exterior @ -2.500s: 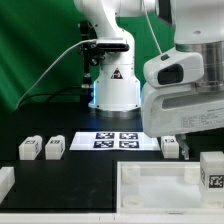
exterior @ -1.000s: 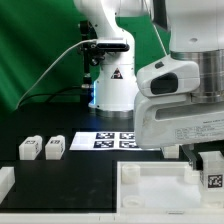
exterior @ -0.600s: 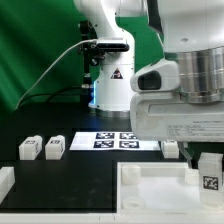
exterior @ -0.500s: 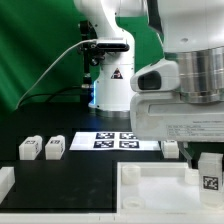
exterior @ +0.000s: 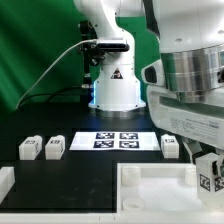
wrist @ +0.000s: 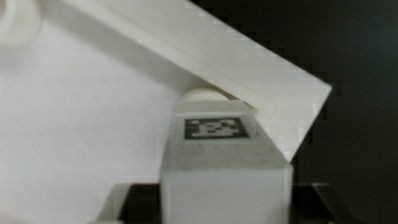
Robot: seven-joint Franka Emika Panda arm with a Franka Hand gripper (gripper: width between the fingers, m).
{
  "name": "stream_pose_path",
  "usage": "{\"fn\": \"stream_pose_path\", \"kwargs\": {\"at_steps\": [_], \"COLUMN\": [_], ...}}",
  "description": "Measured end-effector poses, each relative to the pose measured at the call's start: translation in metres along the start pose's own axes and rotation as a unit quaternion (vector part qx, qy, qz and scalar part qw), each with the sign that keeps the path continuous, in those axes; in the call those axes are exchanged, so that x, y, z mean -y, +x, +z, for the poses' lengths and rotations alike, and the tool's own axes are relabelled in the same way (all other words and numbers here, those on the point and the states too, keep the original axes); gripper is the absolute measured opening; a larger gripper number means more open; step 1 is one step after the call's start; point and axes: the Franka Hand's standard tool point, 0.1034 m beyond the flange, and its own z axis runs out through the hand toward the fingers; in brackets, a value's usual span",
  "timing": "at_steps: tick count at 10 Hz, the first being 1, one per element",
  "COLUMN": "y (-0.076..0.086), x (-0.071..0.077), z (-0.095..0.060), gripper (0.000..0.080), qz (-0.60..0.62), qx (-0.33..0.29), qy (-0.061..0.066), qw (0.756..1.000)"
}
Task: Assemble one leg
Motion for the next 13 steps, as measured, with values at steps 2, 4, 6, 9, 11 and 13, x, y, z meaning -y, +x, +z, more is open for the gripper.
{"fn": "stream_pose_path", "kwargs": {"at_steps": [2, 4, 6, 9, 11, 13], "y": [-0.007, -0.008, -0.009, -0.016, -0.014, -0.007], "x": [-0.003, -0.003, -0.004, -0.005, -0.002, 0.001], "z": [0.002, 0.002, 0.004, 0.007, 0.007, 0.007], "gripper": [0.0294, 0.0314, 0.0601, 0.0645, 0.0649, 0.0649], "qz": [0.221, 0.242, 0.194, -0.06, -0.182, -0.349], "qx": [-0.003, -0.001, -0.002, 0.002, 0.0, -0.012], "qy": [0.039, 0.042, 0.038, -0.013, -0.012, -0.023], "qw": [0.974, 0.969, 0.98, 0.998, 0.983, 0.937]}}
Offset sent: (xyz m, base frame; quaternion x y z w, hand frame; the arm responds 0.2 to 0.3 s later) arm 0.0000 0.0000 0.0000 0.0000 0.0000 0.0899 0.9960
